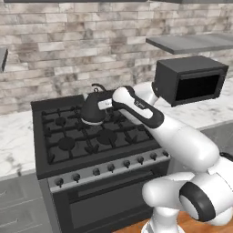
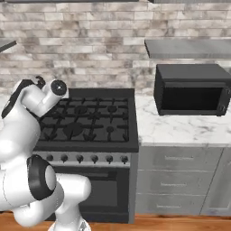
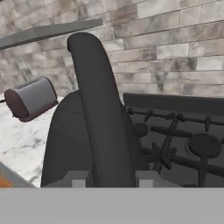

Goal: The kettle is done boiling. Turn off the stove, then wait for 300 timesteps before moving the kettle to the dining table.

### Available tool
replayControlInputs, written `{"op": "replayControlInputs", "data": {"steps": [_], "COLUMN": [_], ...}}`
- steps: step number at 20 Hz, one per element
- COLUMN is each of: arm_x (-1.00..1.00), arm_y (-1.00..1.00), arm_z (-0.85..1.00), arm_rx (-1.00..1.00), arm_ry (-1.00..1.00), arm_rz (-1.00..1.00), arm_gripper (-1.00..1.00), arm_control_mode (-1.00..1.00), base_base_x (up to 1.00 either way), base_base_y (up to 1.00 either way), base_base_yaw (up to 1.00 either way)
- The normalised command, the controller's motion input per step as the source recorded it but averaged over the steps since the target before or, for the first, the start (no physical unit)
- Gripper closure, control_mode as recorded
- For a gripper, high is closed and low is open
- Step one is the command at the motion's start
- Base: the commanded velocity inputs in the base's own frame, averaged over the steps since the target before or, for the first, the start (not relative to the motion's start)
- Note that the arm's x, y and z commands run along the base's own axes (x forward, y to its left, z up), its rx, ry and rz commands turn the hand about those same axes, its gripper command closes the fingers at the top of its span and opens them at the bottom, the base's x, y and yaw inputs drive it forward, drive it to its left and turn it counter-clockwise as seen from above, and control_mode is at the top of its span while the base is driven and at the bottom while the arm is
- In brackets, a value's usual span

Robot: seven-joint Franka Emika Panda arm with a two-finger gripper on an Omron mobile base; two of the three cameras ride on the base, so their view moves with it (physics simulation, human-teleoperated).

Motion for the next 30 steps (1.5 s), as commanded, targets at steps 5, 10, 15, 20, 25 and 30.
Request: {"op": "replayControlInputs", "data": {"steps": [5,10,15,20,25,30], "arm_x": [0.0,0.0,0.0,0.0,0.0,0.0], "arm_y": [0.0,0.0,0.0,0.0,0.0,0.0], "arm_z": [0.0,0.0,0.0,0.0,0.0,0.0], "arm_rx": [0.0,0.0,0.0,0.0,0.0,0.0], "arm_ry": [0.0,0.0,0.0,0.0,0.0,0.0], "arm_rz": [0.0,0.0,0.0,0.0,0.0,0.0], "arm_gripper": [1.0,1.0,1.0,1.0,1.0,1.0], "arm_control_mode": [1.0,1.0,1.0,1.0,1.0,1.0], "base_base_x": [-0.27,-0.34,-0.32,-0.28,-0.28,-0.27], "base_base_y": [0.0,0.0,0.0,0.0,0.0,0.0], "base_base_yaw": [-0.5,-0.57,-0.6,-0.62,-0.61,-0.61]}}
